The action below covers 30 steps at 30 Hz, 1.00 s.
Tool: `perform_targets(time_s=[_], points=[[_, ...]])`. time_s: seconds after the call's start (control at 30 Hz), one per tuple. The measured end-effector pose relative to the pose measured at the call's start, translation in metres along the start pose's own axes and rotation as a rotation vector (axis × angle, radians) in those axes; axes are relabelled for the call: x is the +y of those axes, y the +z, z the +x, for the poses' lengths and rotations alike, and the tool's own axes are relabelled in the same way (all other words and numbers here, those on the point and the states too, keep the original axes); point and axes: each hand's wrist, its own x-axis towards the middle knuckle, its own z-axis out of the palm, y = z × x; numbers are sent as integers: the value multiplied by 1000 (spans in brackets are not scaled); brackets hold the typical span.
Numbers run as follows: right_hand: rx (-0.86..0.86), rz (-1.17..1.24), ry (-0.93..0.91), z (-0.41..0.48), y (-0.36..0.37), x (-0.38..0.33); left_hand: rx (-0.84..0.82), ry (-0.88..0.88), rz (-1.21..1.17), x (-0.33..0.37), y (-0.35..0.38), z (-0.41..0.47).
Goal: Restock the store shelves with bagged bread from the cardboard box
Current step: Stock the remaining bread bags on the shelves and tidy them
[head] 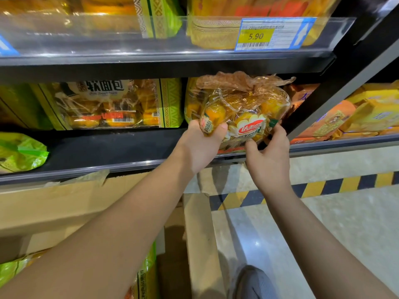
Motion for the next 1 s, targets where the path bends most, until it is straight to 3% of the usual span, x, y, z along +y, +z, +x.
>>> perform_targets(time_s=[0.27,0.47,0.63,0.87,1.0], points=[[-62,-67,37,-3,-16,-6,-27,0,26,7,-16,-10],[-283,-236,119,-35,-62,-49,-37,125,261,8,-63,-58],[-513,-425,-196,-85,-96,-126,34,231,535,8,-123,-120],[-578,-649,-615,-154,-119,-207,151,246,863,-6,-186,-207],[-633,-791,-650,-201,-115,-228,180,232,1013,-21,-208,-260]])
